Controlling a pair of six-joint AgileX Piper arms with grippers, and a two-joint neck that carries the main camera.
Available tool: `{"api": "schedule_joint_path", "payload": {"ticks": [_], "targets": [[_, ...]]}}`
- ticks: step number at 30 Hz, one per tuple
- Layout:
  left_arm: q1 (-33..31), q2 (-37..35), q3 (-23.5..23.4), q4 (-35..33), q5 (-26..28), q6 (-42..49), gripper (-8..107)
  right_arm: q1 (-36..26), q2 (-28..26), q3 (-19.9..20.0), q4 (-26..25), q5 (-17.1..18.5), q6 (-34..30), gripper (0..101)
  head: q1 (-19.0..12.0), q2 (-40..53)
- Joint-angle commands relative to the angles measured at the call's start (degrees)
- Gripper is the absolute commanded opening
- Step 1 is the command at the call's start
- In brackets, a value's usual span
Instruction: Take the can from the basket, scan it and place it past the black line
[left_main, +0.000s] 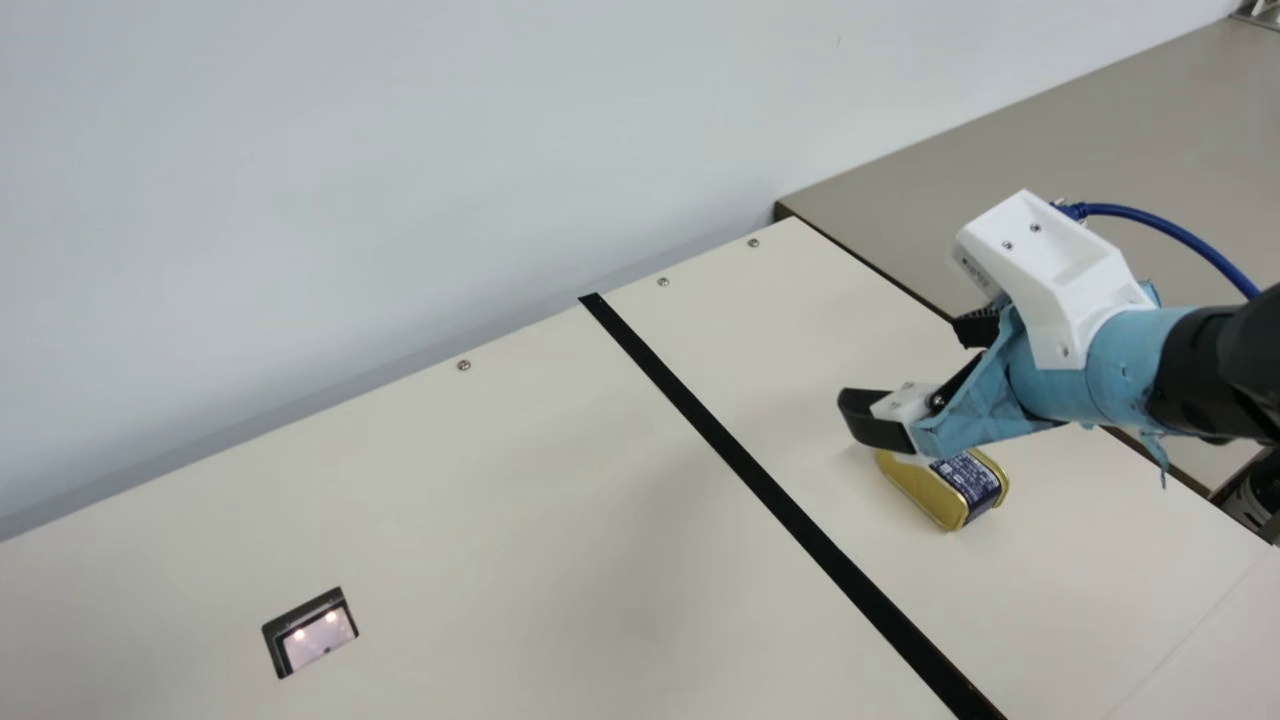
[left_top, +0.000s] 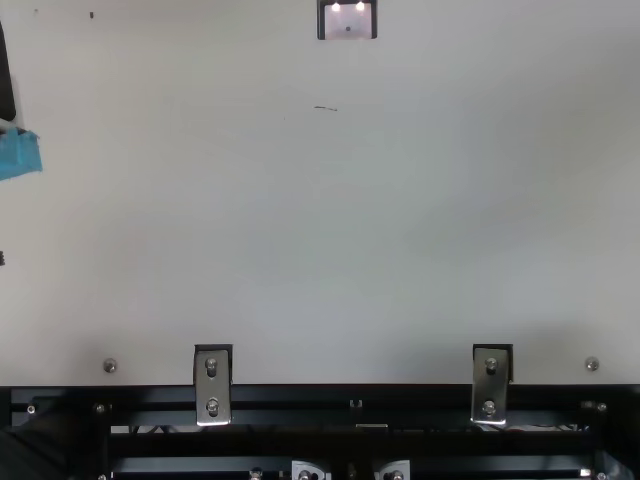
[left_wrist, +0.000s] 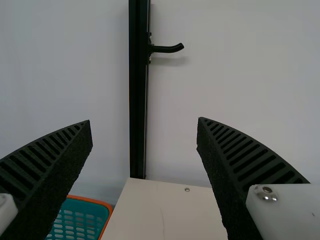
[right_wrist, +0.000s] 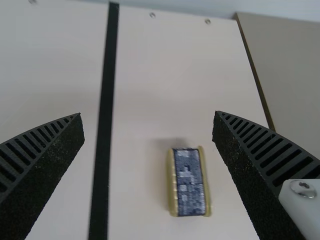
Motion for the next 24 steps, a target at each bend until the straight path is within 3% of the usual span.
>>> {"api": "schedule_joint_path", "payload": {"ticks": [1, 13, 24], "targets": [[0.00, 0.00, 0.00, 0.00, 0.00, 0.00, 90, 0.16, -4.43, 0.22, 3.28, 2.46, 2.32, 101, -1.83, -0.67], [0.00, 0.00, 0.00, 0.00, 0.00, 0.00, 90, -0.39, -16.96, 5.09, 12.75, 9.25, 18.57, 101, -1.83, -0.67], [0.00, 0.00, 0.00, 0.00, 0.00, 0.00, 90, -1.45, -22.99, 6.73, 17.62, 13.13, 31.64, 101, -1.83, -0.67]]}}
